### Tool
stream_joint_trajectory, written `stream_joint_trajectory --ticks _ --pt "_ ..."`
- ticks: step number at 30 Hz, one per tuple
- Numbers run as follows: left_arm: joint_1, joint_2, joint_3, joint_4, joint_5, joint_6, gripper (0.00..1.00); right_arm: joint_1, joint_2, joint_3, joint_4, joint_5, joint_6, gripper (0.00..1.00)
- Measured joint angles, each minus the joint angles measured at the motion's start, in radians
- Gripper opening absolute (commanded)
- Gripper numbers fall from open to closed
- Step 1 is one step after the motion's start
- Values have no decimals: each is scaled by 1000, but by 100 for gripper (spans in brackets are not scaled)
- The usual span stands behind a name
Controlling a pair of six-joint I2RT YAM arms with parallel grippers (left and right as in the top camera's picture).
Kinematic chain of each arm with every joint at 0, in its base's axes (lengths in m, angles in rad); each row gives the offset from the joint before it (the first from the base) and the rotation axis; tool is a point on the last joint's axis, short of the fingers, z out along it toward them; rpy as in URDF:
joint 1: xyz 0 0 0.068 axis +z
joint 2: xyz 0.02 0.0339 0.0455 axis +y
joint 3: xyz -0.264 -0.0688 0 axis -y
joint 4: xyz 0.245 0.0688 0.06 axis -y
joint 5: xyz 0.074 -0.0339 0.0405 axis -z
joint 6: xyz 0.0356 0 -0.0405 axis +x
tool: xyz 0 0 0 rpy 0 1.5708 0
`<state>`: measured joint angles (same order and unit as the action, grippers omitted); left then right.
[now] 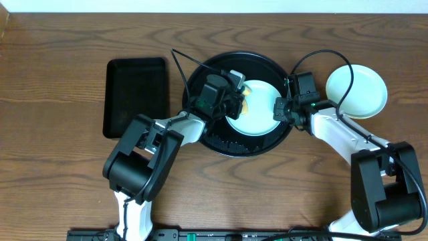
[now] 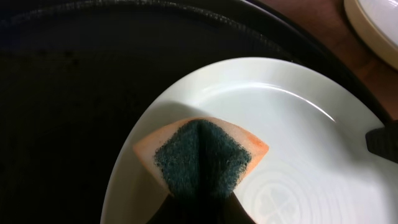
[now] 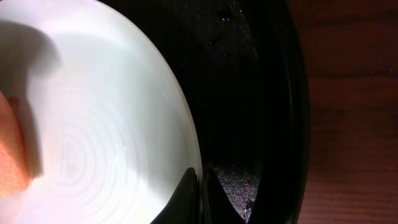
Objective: Clean dirty plates on tray and stack at the side
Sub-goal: 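Scrub the second plate with the sponge in the left gripper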
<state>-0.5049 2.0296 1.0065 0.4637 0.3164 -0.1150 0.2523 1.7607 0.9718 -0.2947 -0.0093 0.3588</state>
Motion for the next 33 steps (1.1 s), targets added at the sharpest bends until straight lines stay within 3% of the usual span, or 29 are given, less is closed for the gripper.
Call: stream_joint_trajectory --ticks 33 --pt "44 44 0 147 44 0 8 0 0 0 2 1 0 1"
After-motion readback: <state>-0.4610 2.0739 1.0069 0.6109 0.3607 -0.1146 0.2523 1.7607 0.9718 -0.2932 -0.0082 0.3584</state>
